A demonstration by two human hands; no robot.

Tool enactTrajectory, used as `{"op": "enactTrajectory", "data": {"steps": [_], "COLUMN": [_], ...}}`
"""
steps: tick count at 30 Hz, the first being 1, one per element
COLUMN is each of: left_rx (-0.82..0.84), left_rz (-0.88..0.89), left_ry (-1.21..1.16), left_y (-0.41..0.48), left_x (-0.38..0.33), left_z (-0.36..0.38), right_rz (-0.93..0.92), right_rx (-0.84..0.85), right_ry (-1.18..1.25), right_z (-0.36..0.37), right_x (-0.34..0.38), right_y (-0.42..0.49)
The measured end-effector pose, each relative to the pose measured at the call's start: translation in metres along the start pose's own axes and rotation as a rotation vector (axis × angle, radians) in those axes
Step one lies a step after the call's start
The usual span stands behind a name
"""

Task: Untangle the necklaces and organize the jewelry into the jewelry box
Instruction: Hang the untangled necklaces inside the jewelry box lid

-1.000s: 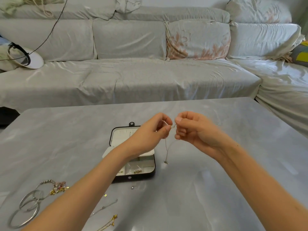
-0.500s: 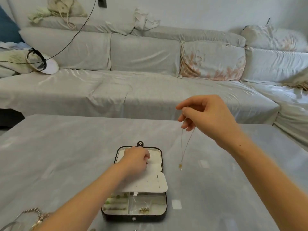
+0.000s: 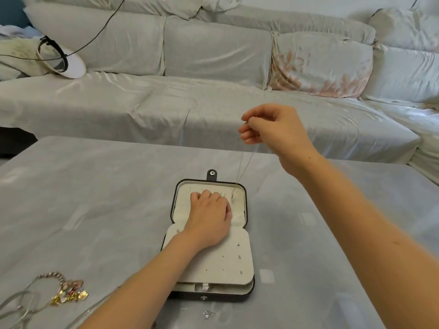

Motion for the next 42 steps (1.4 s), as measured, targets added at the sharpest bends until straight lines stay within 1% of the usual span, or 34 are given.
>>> {"op": "enactTrajectory", "data": {"steps": [2,4,6,9,14,17,21,23,26,29,34,37,42], "left_rx": [-0.109,-0.23,-0.309,-0.335,-0.364,-0.383,-0.402,-0.404,-0.396,-0.387,-0.404,-0.411,-0.403], "left_rz": [0.049,0.104,0.138,0.147,0.168,0.173,0.191,0.191,0.189,0.187,0.187,0.191,0.185], "left_ry": [-0.044,-0.04,-0.032,-0.065,-0.115,-0.126,-0.127,-0.115,-0.113,-0.101,-0.131,-0.146,-0.133], "left_y": [-0.006,-0.013,-0.018,-0.022,-0.027,-0.028,-0.03,-0.03,-0.029,-0.028,-0.029,-0.03,-0.03], "left_x": [-0.003,-0.008,-0.012,-0.012,-0.014,-0.014,-0.015,-0.015,-0.014,-0.015,-0.014,-0.014,-0.014], "left_z": [-0.009,-0.019,-0.024,-0.026,-0.031,-0.032,-0.033,-0.033,-0.031,-0.03,-0.032,-0.033,-0.032], "right_rz": [0.015,0.026,0.026,0.046,0.109,0.114,0.08,-0.002,-0.166,-0.272,-0.506,-0.558,-0.631], "right_rx": [0.014,0.026,0.04,0.065,0.168,0.233,0.388,0.418,0.346,0.233,-0.005,-0.09,-0.175], "right_ry": [0.009,0.014,0.0,-0.014,-0.029,-0.054,-0.216,-0.355,-0.593,-0.758,-0.913,-0.966,-1.085], "right_z": [0.004,0.005,0.005,0.007,0.021,0.027,0.042,0.048,0.05,0.048,0.042,0.04,0.04], "right_x": [-0.005,-0.007,-0.009,-0.016,-0.039,-0.052,-0.068,-0.071,-0.073,-0.078,-0.056,-0.052,-0.05], "right_y": [-0.002,-0.005,-0.009,-0.016,-0.031,-0.037,-0.045,-0.046,-0.047,-0.05,-0.06,-0.064,-0.067]}}
Point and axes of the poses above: each hand's wrist, its own y-axis towards the middle knuckle, its own z-axis out of the palm, x = y × z, the point moved 10 cm from there along y, towards the middle knuckle, and after that the axes turned 12 degrees about -z, right-handed, at the moved point
